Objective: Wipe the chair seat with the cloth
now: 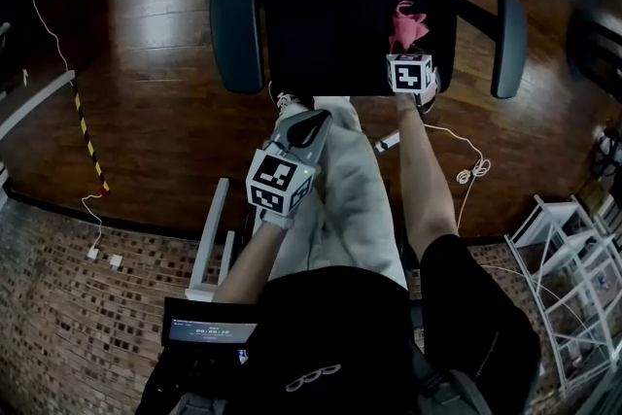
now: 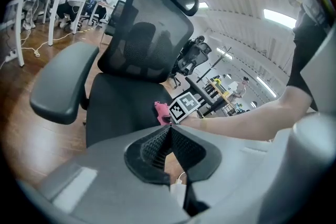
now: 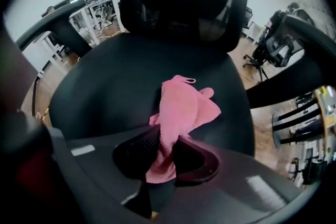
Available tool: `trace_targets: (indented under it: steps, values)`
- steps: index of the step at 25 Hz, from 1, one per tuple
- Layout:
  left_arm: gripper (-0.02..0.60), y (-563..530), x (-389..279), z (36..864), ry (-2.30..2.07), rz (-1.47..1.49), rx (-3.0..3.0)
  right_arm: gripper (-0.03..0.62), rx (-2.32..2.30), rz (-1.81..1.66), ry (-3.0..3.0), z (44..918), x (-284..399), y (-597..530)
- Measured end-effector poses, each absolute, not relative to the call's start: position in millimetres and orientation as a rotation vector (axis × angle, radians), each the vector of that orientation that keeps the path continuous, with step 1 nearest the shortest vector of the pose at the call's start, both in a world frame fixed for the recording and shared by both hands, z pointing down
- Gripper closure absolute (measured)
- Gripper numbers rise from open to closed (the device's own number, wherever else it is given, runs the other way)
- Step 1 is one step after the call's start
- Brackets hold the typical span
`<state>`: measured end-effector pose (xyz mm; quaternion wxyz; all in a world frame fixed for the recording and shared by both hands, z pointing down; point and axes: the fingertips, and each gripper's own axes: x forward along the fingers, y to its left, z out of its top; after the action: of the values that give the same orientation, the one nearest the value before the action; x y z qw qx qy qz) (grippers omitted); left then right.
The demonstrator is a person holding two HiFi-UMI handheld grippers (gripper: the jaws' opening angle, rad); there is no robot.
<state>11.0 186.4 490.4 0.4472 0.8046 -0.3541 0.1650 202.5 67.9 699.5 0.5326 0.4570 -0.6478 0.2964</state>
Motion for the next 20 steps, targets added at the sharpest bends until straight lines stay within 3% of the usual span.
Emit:
trace_targets:
  steps: [7, 20]
  values:
    - [0.589, 211.0, -25.5, 492.9, -0.912, 0.413, 1.969, 0.525, 0.989, 0.788, -1.722, 707.8, 59.4, 86.4]
    - [0.589, 251.8, -50.3, 502.6, -0.915, 0.435, 1.95, 0.525, 0.623, 1.156, -2.127, 657.2, -98.2, 116.1]
